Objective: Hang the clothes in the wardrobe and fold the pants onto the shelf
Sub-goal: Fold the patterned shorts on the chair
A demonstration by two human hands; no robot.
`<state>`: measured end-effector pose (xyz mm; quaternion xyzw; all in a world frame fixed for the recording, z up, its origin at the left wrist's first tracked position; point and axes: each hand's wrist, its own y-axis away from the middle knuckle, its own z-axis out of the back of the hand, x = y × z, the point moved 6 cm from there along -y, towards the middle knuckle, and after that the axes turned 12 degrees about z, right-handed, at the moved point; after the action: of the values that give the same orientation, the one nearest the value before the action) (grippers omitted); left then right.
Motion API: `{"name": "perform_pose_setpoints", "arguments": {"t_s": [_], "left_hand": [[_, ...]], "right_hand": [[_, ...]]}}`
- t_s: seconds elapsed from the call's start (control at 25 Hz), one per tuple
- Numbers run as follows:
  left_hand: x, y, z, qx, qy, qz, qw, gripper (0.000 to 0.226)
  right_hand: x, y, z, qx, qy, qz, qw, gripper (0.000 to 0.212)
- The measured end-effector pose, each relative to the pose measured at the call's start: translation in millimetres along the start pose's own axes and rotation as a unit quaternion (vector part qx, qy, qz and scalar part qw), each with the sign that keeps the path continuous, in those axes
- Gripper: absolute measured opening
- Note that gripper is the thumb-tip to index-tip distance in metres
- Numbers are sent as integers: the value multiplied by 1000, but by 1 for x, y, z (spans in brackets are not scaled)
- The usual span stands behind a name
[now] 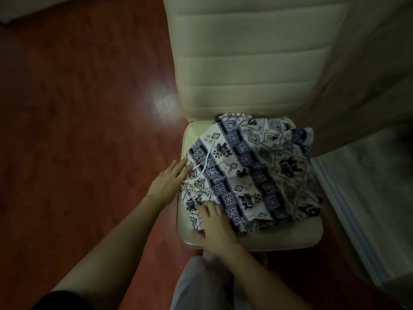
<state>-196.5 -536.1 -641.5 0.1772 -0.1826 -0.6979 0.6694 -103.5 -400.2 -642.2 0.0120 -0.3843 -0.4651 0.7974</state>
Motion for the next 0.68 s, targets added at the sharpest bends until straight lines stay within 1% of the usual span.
{"name": "perform_pose_setpoints", "arguments": {"t_s": [0.04, 0.08, 0.12, 0.16, 0.24, 0.32, 0.36, 0.44, 0.48, 0.56, 0.6, 0.68], "left_hand": [[3, -5, -12, -3, -2, 0, 1000, 95], [5, -11, -22, -11, -4, -1, 1000, 94], [5, -16, -24, -23, -8, -8, 1000, 91], [7, -22, -24, -33, -9, -18, 999, 85], [8, -27, -20, -25, -7, -43, 999, 71], [4, -21, -10, 13, 7, -72, 997, 61], [1, -15, 1, 43, 40, -75, 995, 57], [-11, 4, 45, 85, 169, -58, 980, 49], [-20, 15, 77, 79, 229, -56, 969, 45], [-40, 41, 145, 45, 323, -60, 944, 41], [-53, 59, 192, 23, 347, -84, 934, 42], [-71, 81, 251, 2, 390, -120, 913, 47]], "right_hand": [[-1, -8, -19, 28, 21, 2, 999, 78], [-3, -16, -32, 28, 53, 12, 998, 88], [-4, -19, -37, 23, 65, 14, 998, 93], [-8, -22, -38, 9, 78, 13, 997, 89], [-17, -19, -28, -9, 51, 36, 998, 63], [-33, -1, 1, -53, -49, 7, 997, 37], [-42, 10, 26, -100, -102, -15, 990, 28], [-54, 42, 95, -227, -162, -51, 959, 18], [-53, 58, 134, -273, -170, -48, 946, 18], [-41, 93, 206, -334, -168, -37, 927, 21], [-22, 117, 255, -373, -163, -30, 913, 23], [2, 145, 318, -435, -152, -4, 888, 29]]}}
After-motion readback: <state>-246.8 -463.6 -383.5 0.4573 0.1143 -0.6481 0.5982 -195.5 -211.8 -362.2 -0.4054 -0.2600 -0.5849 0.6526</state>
